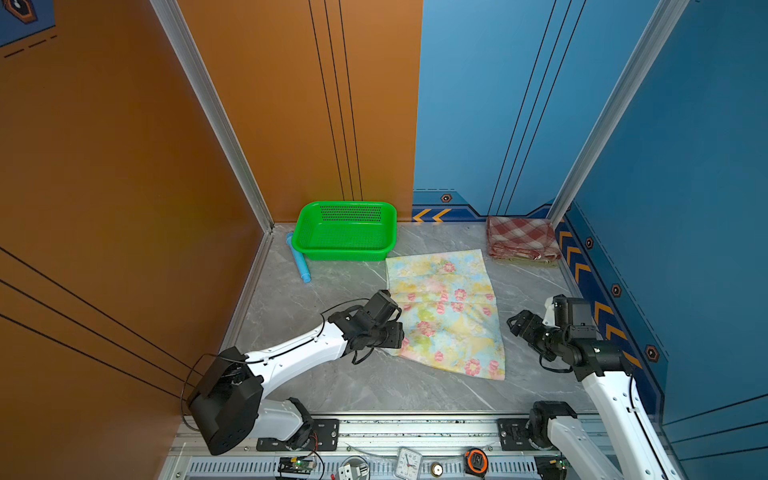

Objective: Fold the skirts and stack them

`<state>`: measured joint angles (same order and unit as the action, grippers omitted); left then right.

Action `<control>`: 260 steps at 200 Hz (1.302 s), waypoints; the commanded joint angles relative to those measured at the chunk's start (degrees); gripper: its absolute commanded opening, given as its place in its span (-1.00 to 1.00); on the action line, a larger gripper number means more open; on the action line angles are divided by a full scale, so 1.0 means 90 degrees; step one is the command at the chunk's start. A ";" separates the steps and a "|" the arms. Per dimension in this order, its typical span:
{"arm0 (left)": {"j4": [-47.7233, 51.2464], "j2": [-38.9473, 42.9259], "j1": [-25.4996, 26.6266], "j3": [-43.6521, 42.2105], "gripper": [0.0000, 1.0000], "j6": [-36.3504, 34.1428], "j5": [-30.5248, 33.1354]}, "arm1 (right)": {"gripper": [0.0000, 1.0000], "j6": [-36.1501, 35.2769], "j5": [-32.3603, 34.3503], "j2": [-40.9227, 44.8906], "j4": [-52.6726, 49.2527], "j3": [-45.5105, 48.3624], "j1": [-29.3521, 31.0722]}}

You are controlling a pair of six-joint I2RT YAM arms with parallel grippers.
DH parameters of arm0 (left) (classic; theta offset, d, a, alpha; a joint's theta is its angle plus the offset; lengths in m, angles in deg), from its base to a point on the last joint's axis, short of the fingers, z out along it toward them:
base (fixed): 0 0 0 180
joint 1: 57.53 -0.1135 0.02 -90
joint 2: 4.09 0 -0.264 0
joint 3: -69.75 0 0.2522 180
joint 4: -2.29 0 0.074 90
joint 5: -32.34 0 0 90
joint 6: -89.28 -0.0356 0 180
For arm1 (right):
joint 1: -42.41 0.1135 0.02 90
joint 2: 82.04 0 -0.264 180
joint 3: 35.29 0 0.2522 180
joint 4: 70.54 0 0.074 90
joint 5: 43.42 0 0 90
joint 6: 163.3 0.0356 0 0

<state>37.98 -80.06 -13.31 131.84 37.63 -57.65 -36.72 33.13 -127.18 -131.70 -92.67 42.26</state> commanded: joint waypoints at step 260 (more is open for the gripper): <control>0.1349 -0.0852 0.0006 -0.0623 0.17 0.0538 0.0543 | -0.06 0.0012 0.1065 -0.3016 0.1058 0.0121 0.2421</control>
<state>45.74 -89.96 -12.04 128.11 42.07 -53.23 -34.97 40.38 -154.22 -120.25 -87.42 65.26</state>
